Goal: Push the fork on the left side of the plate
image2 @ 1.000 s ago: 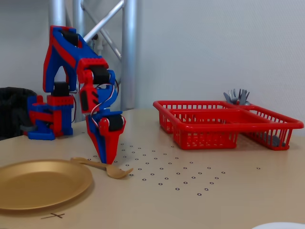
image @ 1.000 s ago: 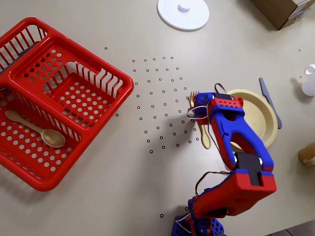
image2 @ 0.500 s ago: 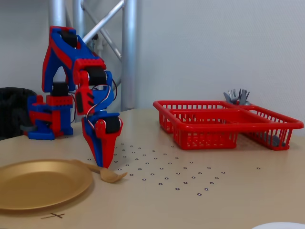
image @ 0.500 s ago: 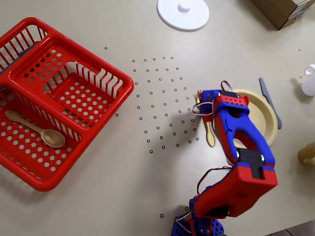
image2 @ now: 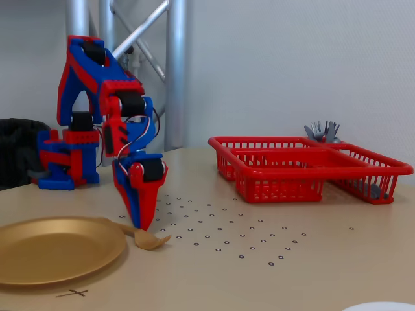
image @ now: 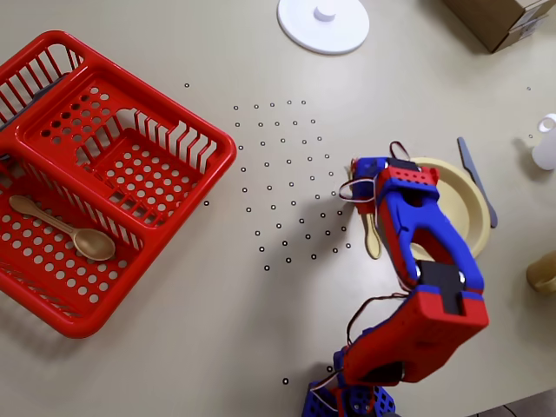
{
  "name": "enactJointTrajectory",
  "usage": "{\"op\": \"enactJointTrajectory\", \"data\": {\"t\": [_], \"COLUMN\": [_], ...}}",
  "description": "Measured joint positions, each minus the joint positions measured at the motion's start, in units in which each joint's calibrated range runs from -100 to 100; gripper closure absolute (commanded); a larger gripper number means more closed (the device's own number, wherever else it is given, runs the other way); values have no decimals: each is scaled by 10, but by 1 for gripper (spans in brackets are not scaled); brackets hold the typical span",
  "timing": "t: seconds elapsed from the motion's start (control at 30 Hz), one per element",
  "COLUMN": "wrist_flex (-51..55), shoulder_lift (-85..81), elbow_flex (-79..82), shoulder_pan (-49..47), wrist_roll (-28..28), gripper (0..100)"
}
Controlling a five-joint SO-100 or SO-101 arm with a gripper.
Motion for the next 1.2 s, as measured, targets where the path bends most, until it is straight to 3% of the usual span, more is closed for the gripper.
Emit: {"op": "enactJointTrajectory", "data": {"t": [0.4,0.93,1.2], "wrist_flex": [75,39,22], "shoulder_lift": [-270,-806,-926], "elbow_flex": [56,527,652], "shoulder_pan": [-96,-116,-123], "wrist_roll": [-80,-47,-42], "gripper": [100,100,100]}}
